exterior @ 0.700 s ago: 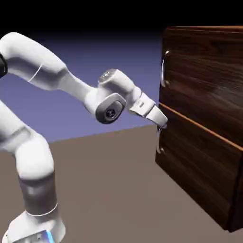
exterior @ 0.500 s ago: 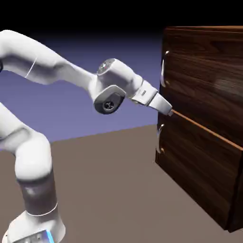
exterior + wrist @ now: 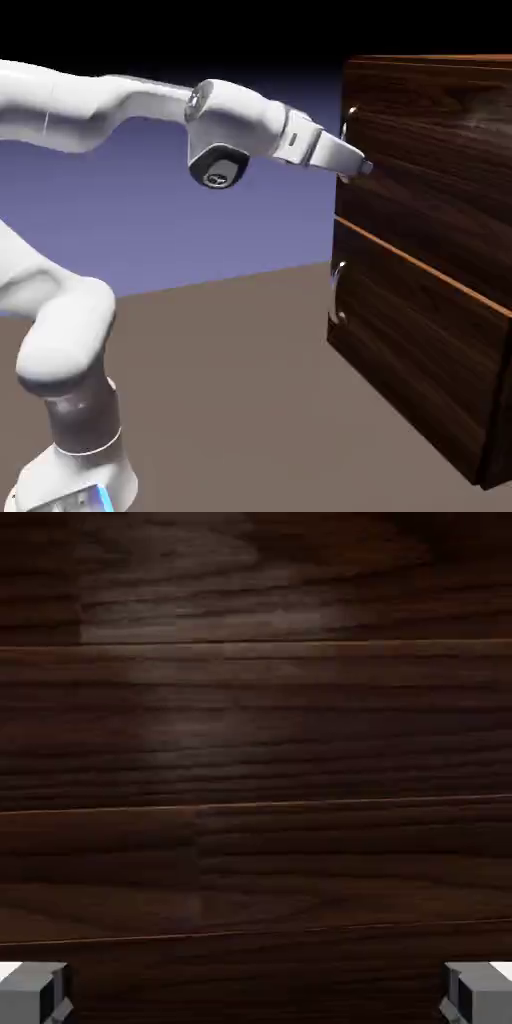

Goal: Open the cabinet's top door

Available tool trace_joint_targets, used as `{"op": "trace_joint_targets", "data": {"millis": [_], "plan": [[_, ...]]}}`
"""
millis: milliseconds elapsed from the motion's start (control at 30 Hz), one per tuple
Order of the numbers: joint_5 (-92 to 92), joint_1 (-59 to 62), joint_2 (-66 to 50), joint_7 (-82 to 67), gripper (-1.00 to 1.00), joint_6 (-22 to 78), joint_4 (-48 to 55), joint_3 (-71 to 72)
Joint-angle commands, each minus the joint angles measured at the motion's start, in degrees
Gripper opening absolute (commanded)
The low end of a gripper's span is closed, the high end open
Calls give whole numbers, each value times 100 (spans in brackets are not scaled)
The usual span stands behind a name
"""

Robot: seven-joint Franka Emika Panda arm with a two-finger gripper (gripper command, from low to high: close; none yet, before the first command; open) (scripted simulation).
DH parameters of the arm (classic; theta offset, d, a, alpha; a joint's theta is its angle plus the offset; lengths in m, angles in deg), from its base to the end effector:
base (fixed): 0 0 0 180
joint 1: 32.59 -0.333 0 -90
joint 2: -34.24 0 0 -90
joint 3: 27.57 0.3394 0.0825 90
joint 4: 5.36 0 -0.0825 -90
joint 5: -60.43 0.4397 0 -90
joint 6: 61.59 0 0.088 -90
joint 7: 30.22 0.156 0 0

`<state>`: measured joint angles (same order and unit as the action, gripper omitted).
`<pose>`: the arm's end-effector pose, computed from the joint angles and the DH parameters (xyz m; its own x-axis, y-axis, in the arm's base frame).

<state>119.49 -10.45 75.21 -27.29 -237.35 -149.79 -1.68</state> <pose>0.4679 -0.0033 0.6054 0.1778 -0.7278 0.6624 -0.2775 -0.6829 -0.6758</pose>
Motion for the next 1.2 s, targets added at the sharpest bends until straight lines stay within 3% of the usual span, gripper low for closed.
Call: {"op": "trace_joint_targets", "data": {"millis": [0, 1167], "plan": [[250, 97, 35, -167, 0, -7, 70, 109], [8972, 3469, 1263, -6004, 0, -267, 2517, 3933]]}}
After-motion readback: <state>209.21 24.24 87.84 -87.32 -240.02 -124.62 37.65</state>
